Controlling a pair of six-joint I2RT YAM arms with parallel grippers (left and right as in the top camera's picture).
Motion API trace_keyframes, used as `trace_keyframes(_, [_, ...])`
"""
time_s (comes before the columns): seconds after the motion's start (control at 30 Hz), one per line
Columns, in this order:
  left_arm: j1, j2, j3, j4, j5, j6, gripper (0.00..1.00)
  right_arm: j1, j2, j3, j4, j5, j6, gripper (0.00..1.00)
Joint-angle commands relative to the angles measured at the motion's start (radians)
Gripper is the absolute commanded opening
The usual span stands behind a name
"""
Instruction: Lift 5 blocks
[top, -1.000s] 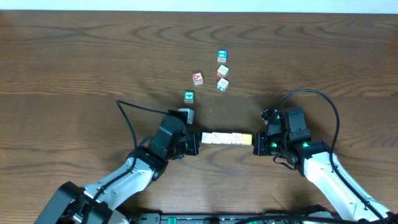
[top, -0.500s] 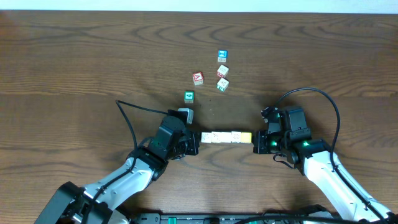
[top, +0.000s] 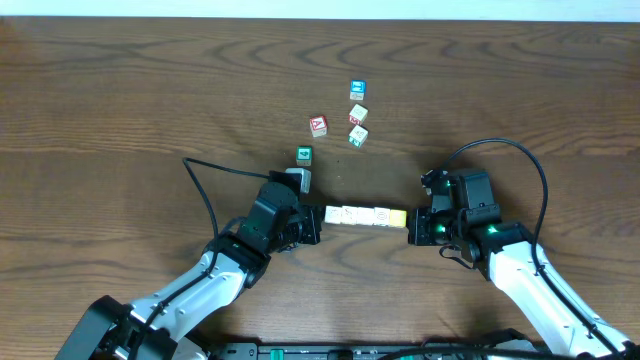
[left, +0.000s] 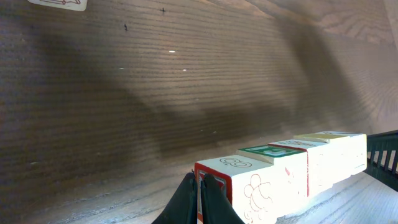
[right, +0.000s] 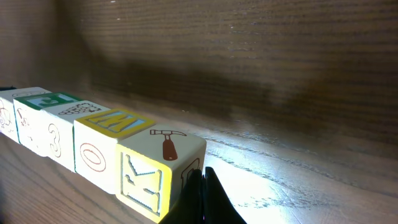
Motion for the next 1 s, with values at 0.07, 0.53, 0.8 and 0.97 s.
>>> trace_keyframes(0.07, [-0.047, -0.026, 0.082, 0.039, 0.221, -0.009, 0.07, 0.050, -0.019, 0.053, 0.026, -0.327, -0.002, 0.01])
trace_keyframes(0.53, [-0.047, -0.026, 0.088, 0.035, 0.221, -0.009, 0.07, 0.050, -0.019, 0.080, 0.014, -0.327, -0.002, 0.01])
trace_keyframes(0.8, [-0.047, -0.026, 0.091, 0.035, 0.221, -0.009, 0.07, 0.050, -0.019, 0.086, 0.014, -0.327, -0.002, 0.01])
trace_keyframes(0.97, [-0.047, -0.026, 0.091, 0.033, 0.221, -0.009, 0.07, 0.050, -0.019, 0.111, 0.000, -0.327, -0.002, 0.01])
